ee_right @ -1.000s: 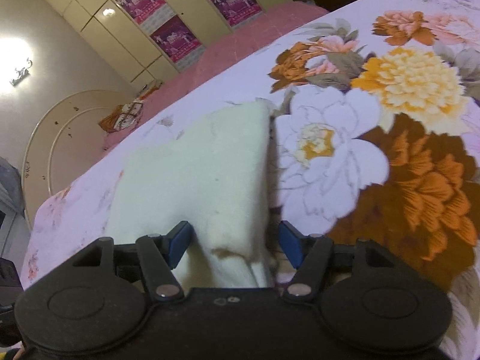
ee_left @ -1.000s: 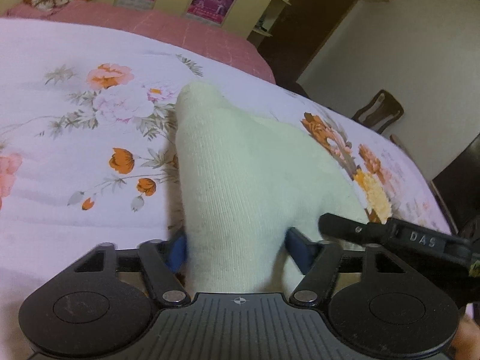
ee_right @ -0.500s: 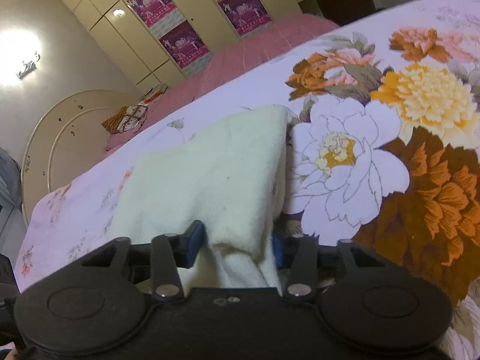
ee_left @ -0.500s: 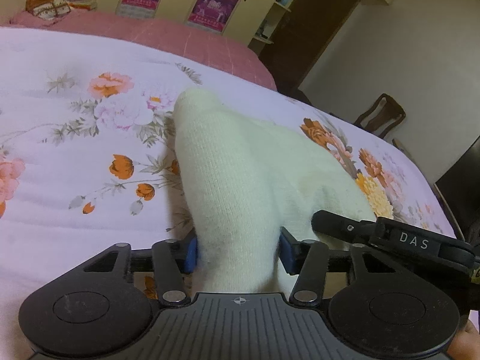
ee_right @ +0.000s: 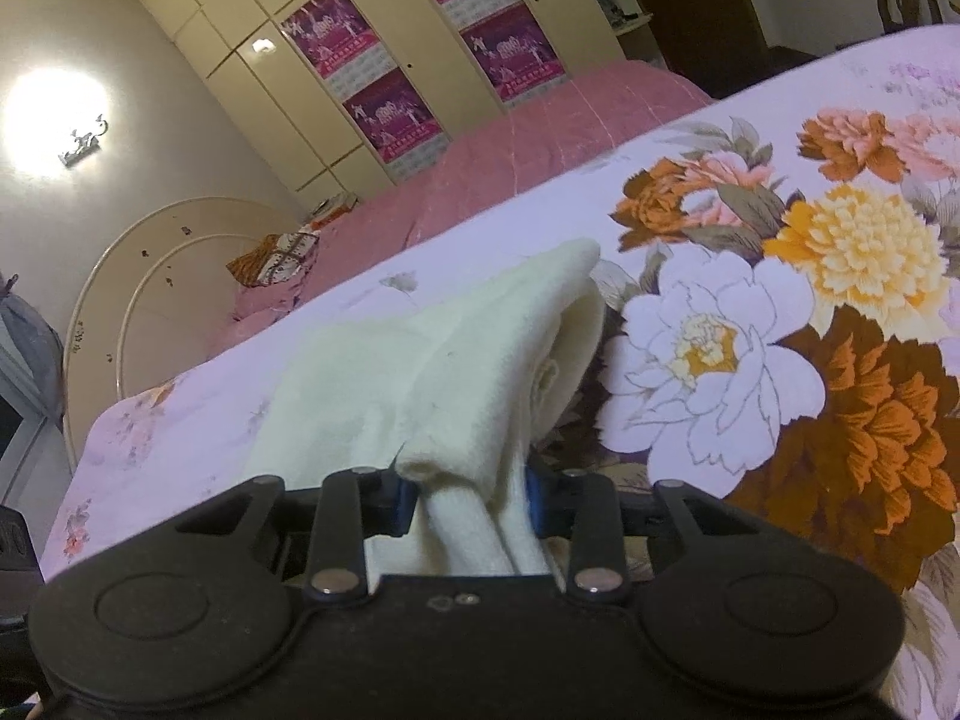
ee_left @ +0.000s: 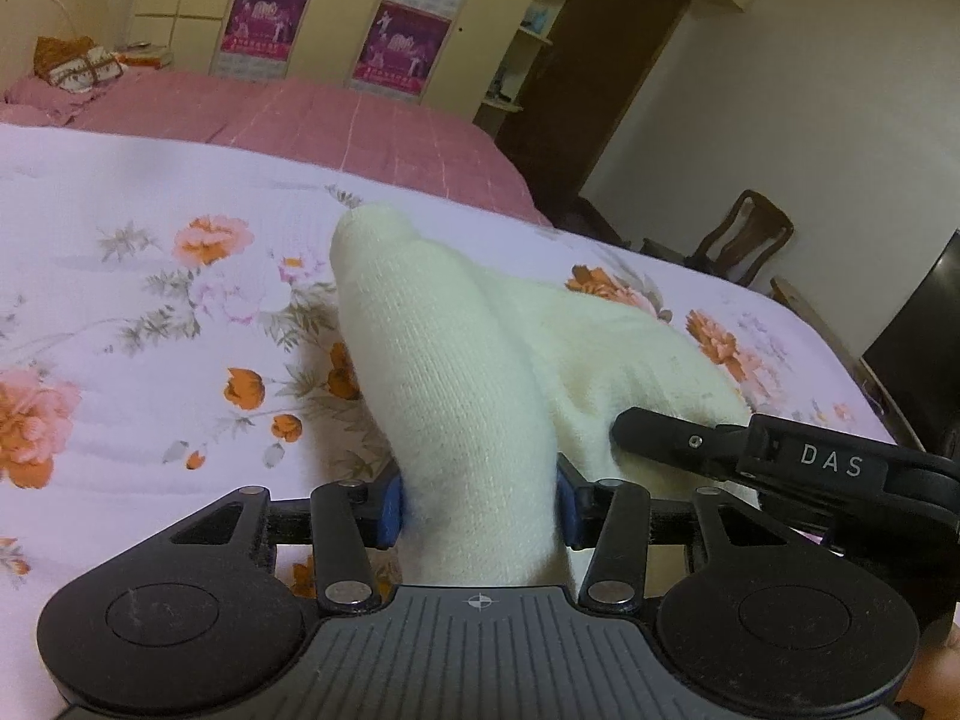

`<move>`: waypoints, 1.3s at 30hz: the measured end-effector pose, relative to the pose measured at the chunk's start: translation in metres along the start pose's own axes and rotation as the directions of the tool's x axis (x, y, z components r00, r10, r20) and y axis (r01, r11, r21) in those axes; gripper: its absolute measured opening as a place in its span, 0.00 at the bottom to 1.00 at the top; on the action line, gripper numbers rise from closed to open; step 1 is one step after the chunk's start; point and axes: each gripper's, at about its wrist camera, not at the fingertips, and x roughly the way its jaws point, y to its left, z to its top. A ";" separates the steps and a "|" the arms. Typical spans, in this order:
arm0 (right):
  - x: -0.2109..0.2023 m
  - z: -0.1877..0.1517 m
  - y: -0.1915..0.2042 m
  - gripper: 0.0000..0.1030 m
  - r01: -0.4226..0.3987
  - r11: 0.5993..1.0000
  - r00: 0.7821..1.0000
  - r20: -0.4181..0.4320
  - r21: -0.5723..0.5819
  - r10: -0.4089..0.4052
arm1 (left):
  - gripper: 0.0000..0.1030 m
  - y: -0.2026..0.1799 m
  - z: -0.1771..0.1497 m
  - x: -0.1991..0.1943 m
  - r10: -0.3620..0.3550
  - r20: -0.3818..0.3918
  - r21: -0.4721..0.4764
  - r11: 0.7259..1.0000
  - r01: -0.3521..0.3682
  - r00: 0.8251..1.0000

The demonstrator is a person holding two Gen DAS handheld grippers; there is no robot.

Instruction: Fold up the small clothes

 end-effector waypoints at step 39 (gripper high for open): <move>0.116 -0.080 0.232 0.31 -0.166 0.986 0.983 -0.081 -0.016 0.164 | 0.46 0.269 0.032 -0.122 0.198 0.059 -0.027 0.980 -0.196 0.978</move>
